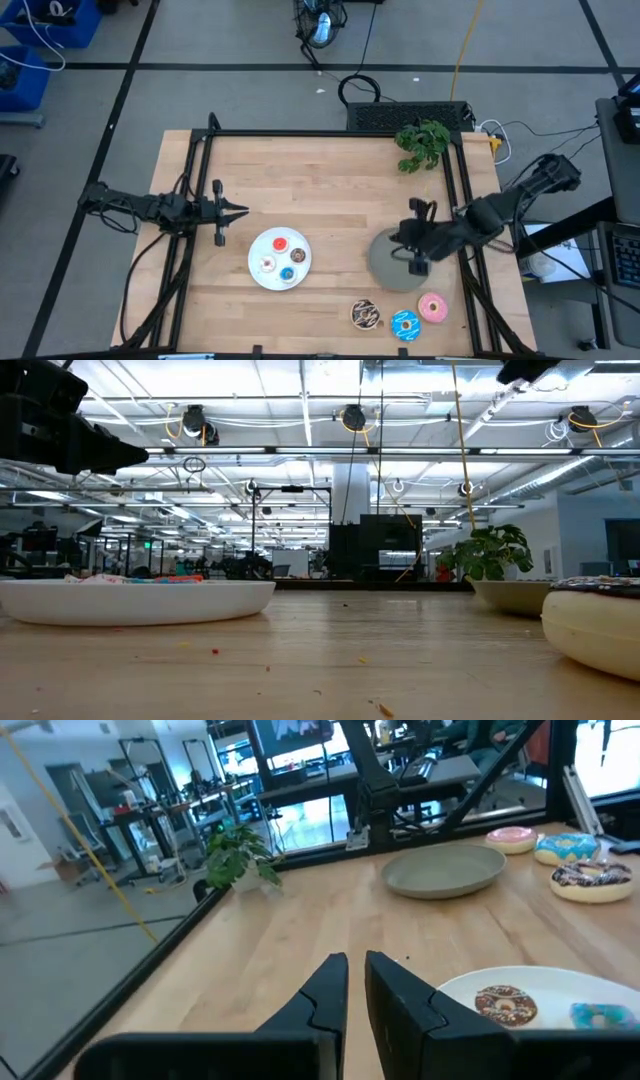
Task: Pick & Place donuts
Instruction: Put the large pink donut on the gray plate
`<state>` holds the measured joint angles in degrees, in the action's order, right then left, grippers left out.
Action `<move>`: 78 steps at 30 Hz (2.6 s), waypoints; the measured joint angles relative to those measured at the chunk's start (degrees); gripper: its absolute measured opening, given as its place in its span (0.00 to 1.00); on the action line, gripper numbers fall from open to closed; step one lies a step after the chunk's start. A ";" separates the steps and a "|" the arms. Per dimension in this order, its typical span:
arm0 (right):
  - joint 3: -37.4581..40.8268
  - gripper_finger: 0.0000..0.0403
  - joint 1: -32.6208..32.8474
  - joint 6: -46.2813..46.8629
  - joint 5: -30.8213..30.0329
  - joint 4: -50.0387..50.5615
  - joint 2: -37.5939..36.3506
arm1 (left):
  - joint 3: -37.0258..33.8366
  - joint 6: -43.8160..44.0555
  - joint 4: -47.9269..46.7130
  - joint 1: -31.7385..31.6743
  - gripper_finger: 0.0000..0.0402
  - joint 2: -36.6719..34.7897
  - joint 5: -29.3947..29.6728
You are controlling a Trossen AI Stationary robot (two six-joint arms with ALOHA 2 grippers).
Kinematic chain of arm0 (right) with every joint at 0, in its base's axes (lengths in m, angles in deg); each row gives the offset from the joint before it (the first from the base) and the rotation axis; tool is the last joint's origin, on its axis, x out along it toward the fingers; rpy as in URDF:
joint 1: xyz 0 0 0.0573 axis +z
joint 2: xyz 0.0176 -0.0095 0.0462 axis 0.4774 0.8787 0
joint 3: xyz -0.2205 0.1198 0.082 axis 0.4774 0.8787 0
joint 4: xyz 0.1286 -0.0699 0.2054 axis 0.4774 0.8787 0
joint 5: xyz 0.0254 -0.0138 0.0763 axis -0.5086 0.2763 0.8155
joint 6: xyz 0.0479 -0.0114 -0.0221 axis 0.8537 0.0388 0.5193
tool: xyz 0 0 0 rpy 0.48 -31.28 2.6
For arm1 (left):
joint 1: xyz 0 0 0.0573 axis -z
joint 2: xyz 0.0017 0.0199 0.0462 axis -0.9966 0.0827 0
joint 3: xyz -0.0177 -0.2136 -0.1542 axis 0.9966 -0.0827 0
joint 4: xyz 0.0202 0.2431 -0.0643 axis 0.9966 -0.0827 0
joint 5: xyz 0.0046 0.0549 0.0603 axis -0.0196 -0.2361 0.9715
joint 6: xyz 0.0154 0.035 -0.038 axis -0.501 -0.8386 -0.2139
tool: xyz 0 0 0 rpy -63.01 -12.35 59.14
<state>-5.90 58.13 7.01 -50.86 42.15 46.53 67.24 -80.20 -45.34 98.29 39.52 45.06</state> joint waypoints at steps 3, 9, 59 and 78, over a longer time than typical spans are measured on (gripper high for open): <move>-5.85 0.00 2.74 7.18 4.21 7.40 6.19 | -0.05 -2.39 0.27 0.00 0.12 0.00 0.02; -12.26 0.00 7.97 16.81 14.02 14.75 16.88 | -0.05 -6.85 1.70 0.00 0.12 0.00 0.04; 2.99 0.63 25.54 45.04 24.77 9.28 23.70 | -0.03 -11.17 7.75 0.00 0.12 0.00 0.04; 12.90 0.61 25.54 46.42 26.48 -1.09 23.66 | -0.01 -11.12 7.57 0.02 0.12 0.00 0.04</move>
<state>6.99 83.67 53.43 -24.38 41.06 70.19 67.23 -91.32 -37.77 98.31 39.52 45.10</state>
